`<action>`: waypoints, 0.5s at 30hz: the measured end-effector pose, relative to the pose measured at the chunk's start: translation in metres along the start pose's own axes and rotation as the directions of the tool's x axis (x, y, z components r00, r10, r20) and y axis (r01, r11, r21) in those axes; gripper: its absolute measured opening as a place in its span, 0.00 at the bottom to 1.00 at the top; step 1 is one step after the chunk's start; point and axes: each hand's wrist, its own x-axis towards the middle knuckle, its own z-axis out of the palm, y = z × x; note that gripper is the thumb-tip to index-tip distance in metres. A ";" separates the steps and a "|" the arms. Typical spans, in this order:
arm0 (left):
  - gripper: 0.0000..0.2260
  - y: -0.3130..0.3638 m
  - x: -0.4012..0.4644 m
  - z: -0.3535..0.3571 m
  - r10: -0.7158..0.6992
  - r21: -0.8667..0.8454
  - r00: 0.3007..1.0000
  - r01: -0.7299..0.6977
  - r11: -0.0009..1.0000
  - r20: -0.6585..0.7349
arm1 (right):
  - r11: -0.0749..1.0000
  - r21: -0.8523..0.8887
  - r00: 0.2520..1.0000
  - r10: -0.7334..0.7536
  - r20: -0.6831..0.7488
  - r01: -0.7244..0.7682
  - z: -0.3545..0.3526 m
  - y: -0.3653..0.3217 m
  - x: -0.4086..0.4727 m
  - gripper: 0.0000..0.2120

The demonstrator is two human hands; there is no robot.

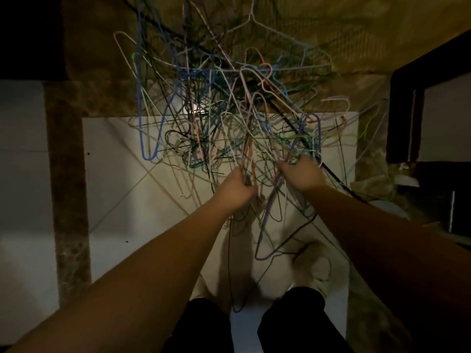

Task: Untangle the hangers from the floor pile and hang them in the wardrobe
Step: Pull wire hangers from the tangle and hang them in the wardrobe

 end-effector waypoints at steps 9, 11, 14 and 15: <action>0.23 0.011 0.000 0.004 -0.236 -0.325 0.954 0.167 0.931 -0.187 | 0.960 0.279 0.995 -0.019 0.102 -0.010 -0.028 -0.001 -0.019 0.15; 0.24 0.021 -0.014 0.000 -0.241 -0.321 0.948 0.166 0.932 -0.207 | 0.937 0.350 0.995 -0.050 0.082 0.019 -0.044 -0.004 -0.036 0.09; 0.14 0.036 -0.031 -0.008 -0.202 -0.296 0.948 0.125 0.947 -0.247 | 0.924 0.366 0.993 -0.122 -0.004 0.115 -0.066 -0.008 -0.061 0.11; 0.11 0.042 -0.038 -0.010 -0.194 -0.326 0.953 0.111 0.939 -0.233 | 0.917 0.372 0.989 -0.138 -0.045 0.145 -0.072 -0.009 -0.069 0.12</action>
